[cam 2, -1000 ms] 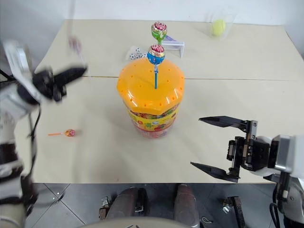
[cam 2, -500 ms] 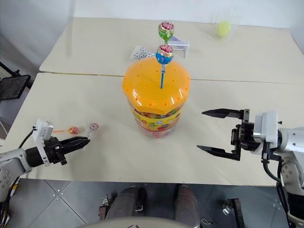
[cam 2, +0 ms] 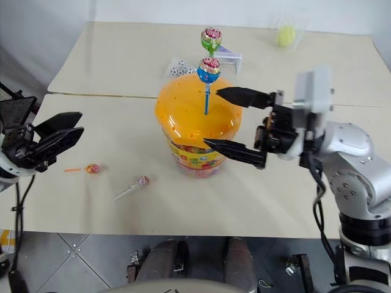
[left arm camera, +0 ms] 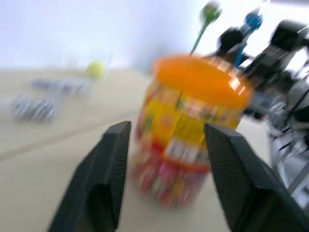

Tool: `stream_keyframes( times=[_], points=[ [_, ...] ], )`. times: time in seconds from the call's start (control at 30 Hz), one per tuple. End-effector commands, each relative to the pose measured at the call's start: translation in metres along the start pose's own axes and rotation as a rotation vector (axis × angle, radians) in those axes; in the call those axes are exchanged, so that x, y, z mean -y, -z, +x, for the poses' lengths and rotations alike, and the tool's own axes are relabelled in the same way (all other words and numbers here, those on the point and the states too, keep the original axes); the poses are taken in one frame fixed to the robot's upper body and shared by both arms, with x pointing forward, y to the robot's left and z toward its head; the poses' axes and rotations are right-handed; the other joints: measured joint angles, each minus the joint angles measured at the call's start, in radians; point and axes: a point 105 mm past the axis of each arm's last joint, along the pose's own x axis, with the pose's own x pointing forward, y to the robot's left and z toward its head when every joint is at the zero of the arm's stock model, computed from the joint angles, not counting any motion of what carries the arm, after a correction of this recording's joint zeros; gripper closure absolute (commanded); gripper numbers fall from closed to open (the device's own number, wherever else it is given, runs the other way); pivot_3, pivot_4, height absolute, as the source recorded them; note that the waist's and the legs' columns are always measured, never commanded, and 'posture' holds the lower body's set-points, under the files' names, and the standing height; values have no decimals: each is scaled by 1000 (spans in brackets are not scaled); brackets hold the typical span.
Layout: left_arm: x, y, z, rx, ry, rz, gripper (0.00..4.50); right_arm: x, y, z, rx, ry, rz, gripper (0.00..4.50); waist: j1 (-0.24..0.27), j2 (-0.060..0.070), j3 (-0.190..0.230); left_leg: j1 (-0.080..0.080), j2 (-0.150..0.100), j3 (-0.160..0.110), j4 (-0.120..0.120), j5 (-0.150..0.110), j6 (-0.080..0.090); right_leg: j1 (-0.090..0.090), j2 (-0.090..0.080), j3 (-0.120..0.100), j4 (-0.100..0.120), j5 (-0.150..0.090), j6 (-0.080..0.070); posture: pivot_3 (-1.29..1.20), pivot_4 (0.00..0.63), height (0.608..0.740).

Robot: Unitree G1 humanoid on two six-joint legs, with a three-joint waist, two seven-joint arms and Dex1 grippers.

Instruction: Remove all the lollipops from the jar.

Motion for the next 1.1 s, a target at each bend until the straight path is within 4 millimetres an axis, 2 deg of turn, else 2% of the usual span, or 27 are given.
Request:
stream_keyframes(
  times=[0.03, 0.1, 0.13, 0.3, 0.47, 0.5, 0.6, 0.67, 0.77, 0.83, 0.9, 0.93, 1.0, 1.1],
  points=[
    [17, -10, 15, 37, 91, 35, 618, 4, -6, 15, -1, 24, -17, 185, -4, 0, 0, 0, 0, 0, 0, 0, 0, 0, 1, 0, 0, 0, 0, 0, 150, 740],
    [21, -18, 17, 111, 110, 122, 61, 7, -8, 19, 10, 28, -18, 589, -11, 0, 0, 0, 0, 0, 0, 0, 0, 0, 3, 0, 0, 0, 0, 0, 150, 740],
    [21, -19, 17, 117, 107, 114, 0, 8, -8, 19, 9, 27, -20, 954, -12, 0, 0, 0, 0, 0, 0, 0, 0, 0, 3, 1, -1, 0, 0, 0, 150, 740],
    [18, -26, 14, 163, 110, 96, 0, 11, -6, 17, 0, 25, -34, 2493, -12, -1, 0, 0, 1, 0, 1, 0, -1, 0, 7, 2, -2, 0, -1, 0, 150, 740],
    [21, -28, 18, 185, 163, 52, 0, 16, -11, 15, 54, 29, -43, 4260, -12, -1, 0, 0, 1, 1, 1, -1, -1, 0, 8, 3, -2, 0, -1, 0, 150, 740],
    [21, -28, 19, 183, 170, 51, 0, 16, -16, 14, 93, 28, -35, 4471, -12, -1, 0, 0, 1, 1, 1, 0, -1, 0, 9, 3, -2, 0, -1, 0, 150, 740],
    [17, -28, 19, 163, 189, 59, 0, 18, -49, -2, 336, 9, -4, 4471, -12, -1, 0, 0, 1, 1, 1, 0, -2, 0, 9, 3, -2, 1, -1, 0, 150, 740],
    [15, -27, 17, 131, 192, 78, 0, 27, -59, -15, 369, 62, 13, 4471, -11, -1, 0, 0, 1, 1, 1, 0, -2, 0, 9, 3, -1, 1, -1, 0, 150, 740],
    [12, -18, 14, 43, 209, 150, 0, 42, -59, -50, 251, 180, 21, 4471, -8, -1, 0, -1, 1, 1, 1, -1, -2, 0, 9, 2, -2, 1, -1, 0, 150, 740],
    [11, -10, 14, -25, 229, 199, 0, 54, -38, -86, 14, 300, 17, 4471, 3, -1, 0, -2, 1, 6, 1, -1, -2, 0, 9, 1, -3, 1, -1, 0, 150, 740],
    [15, 5, 17, -112, 290, 265, 0, 61, 21, -154, -468, 463, 11, 4471, 14, -1, -1, -3, 1, 8, 1, -3, -2, 0, 10, 1, -7, 0, -1, 0, 150, 740],
    [17, 10, 17, -138, 313, 285, 0, 58, 36, -175, -609, 483, 16, 4471, 18, -2, -1, -2, 1, 9, 0, -3, -1, 0, 10, 1, -7, 0, -1, 0, 150, 740],
    [19, 15, 19, -145, 330, 293, 0, 56, 52, -203, -740, 540, 41, 4471, 13, -1, -1, -2, 2, 13, 0, -4, 0, 0, 10, 2, -10, 0, -1, 0, 150, 740],
    [22, 17, 24, -112, 344, 294, 0, 51, 90, -247, -919, 636, 56, 4471, -12, 0, -1, 1, 3, 20, 1, -4, 0, 0, 10, 7, -10, 1, -1, 0, 150, 740]
  ],
)
